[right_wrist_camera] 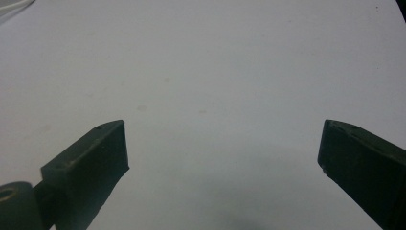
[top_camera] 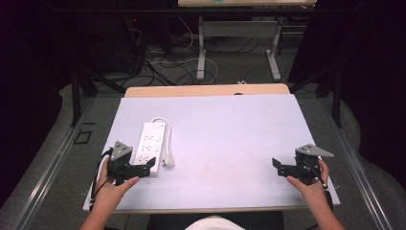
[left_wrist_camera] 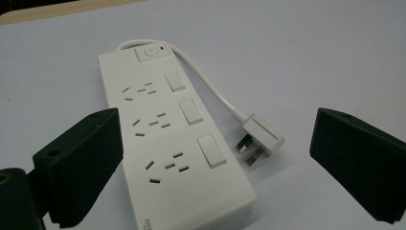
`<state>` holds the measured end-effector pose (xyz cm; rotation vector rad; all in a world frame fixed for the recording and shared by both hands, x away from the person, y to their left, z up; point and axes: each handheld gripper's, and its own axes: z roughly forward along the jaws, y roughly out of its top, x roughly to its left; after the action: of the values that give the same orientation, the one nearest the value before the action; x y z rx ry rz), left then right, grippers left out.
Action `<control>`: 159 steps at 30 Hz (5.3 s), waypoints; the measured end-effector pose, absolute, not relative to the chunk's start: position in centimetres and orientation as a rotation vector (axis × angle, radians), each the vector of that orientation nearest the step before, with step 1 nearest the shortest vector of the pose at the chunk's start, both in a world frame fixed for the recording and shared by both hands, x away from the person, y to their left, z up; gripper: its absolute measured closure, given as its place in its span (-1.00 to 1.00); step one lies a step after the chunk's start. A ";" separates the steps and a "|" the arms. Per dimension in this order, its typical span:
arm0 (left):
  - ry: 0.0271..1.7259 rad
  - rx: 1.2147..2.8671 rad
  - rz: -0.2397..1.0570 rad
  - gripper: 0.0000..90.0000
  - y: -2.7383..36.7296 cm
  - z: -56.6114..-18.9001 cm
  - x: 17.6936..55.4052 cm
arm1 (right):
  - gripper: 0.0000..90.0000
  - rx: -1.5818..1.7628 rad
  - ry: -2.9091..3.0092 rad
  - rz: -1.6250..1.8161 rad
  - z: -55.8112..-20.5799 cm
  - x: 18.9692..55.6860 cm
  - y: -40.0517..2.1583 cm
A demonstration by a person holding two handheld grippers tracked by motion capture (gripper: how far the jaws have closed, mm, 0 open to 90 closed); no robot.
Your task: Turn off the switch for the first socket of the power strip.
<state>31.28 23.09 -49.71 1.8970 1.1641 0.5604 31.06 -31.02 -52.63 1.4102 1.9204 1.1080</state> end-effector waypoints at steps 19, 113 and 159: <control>1.177 1.915 0.535 -0.61 22.8 -47.0 32.4 | -0.92 1.420 1.911 1.117 -52.8 31.2 -31.1; 1.508 1.919 0.315 0.35 21.7 -45.7 42.0 | -0.84 1.452 1.943 1.133 -53.2 31.6 -31.4; 1.649 1.965 0.246 1.00 20.3 -48.7 44.7 | -0.83 1.465 1.948 1.150 -53.4 31.7 -31.5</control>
<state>44.65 20.35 -48.66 1.9646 1.6486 0.2458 31.65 -31.54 -53.39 1.4654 1.9484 1.1497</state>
